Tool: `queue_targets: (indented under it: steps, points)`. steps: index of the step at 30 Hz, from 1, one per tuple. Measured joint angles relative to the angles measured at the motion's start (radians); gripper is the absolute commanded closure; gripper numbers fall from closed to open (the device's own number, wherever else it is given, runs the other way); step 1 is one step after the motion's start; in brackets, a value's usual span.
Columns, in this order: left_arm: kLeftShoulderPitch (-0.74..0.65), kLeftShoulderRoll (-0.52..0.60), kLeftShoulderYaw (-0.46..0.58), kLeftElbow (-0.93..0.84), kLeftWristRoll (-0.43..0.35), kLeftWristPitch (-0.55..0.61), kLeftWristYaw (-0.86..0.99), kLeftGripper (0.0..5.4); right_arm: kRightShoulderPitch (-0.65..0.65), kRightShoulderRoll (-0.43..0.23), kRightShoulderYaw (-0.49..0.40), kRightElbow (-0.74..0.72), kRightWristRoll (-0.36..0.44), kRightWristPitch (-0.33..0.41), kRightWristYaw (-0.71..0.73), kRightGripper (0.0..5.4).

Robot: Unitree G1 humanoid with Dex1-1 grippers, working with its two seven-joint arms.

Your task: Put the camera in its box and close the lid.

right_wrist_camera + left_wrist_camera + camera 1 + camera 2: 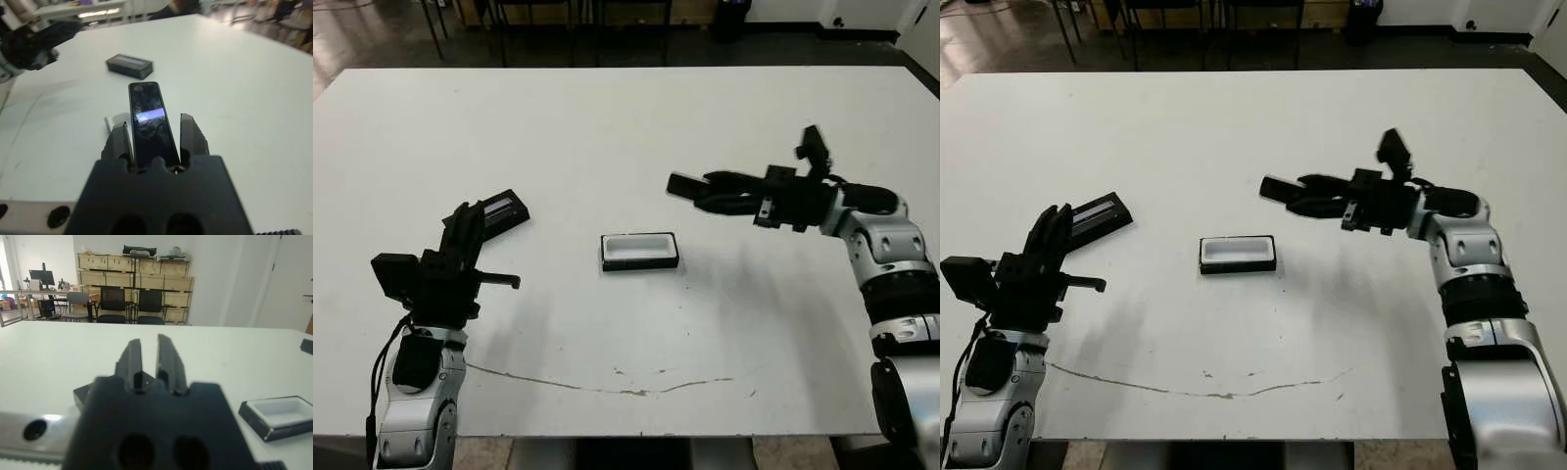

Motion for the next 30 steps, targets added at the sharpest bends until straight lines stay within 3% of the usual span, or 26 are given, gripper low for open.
queue_targets:
  steps: [7,14,30]
  points:
    - [0.008,-0.007,-0.015,-0.019,0.01,0.003,0.02,5.4,-0.005,0.008,0.115,-0.145,-0.102,0.015,-0.02,5.02]
    - [0.009,-0.007,-0.021,-0.022,0.027,0.011,0.034,5.4,-0.005,0.021,0.172,-0.154,-0.151,0.015,-0.031,5.02]
    - [0.011,-0.007,-0.022,-0.027,0.027,0.019,0.038,5.4,-0.005,0.043,0.205,-0.149,-0.186,0.011,-0.067,5.02]
